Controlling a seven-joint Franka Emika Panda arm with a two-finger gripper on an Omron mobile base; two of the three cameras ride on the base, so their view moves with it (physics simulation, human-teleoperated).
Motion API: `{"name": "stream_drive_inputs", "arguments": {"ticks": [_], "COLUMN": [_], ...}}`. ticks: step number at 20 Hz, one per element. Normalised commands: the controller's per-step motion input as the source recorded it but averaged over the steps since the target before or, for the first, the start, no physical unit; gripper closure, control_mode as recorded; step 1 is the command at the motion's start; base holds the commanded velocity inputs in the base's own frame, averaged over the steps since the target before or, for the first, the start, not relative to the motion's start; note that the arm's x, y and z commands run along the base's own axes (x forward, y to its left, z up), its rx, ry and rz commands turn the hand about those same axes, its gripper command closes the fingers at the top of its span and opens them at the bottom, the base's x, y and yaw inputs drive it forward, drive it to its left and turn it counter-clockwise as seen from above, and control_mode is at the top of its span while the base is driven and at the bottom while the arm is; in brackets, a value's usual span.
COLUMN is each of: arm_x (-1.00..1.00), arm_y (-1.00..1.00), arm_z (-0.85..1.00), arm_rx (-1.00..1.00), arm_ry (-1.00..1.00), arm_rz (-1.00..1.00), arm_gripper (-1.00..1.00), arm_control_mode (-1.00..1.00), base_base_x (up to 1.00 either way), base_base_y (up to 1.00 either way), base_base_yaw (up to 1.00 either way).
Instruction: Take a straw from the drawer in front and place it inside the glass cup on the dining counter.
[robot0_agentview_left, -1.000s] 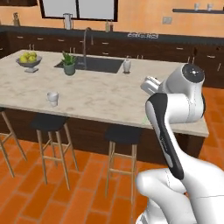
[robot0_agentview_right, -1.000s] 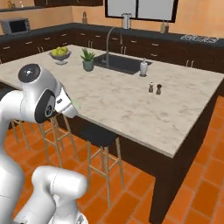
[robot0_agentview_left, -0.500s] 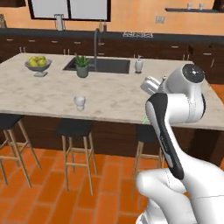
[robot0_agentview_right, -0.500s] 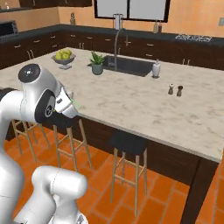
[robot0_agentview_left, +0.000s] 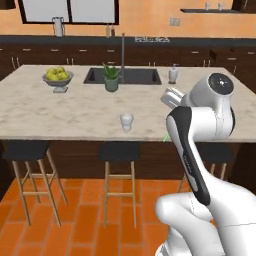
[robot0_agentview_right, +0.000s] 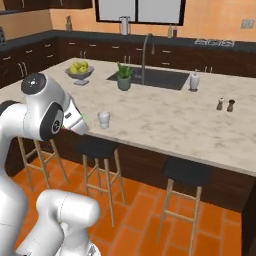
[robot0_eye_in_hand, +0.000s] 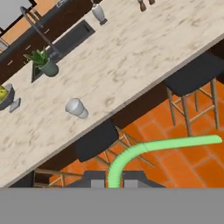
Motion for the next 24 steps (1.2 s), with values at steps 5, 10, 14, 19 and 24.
{"name": "stream_drive_inputs", "arguments": {"ticks": [5,10,14,19,24], "arm_x": [0.00,0.00,0.00,0.00,0.00], "arm_y": [0.00,0.00,0.00,0.00,0.00], "arm_z": [0.00,0.00,0.00,0.00,0.00], "arm_rx": [0.00,0.00,0.00,0.00,0.00], "arm_ry": [0.00,0.00,0.00,0.00,0.00], "arm_rz": [0.00,0.00,0.00,0.00,0.00], "arm_gripper": [1.00,1.00,1.00,1.00,1.00], "arm_control_mode": [1.00,1.00,1.00,1.00,1.00], "base_base_x": [0.00,0.00,0.02,0.18,0.33], "base_base_y": [1.00,1.00,0.82,0.02,-0.03], "base_base_yaw": [-0.24,-0.24,-0.16,0.00,0.00]}}
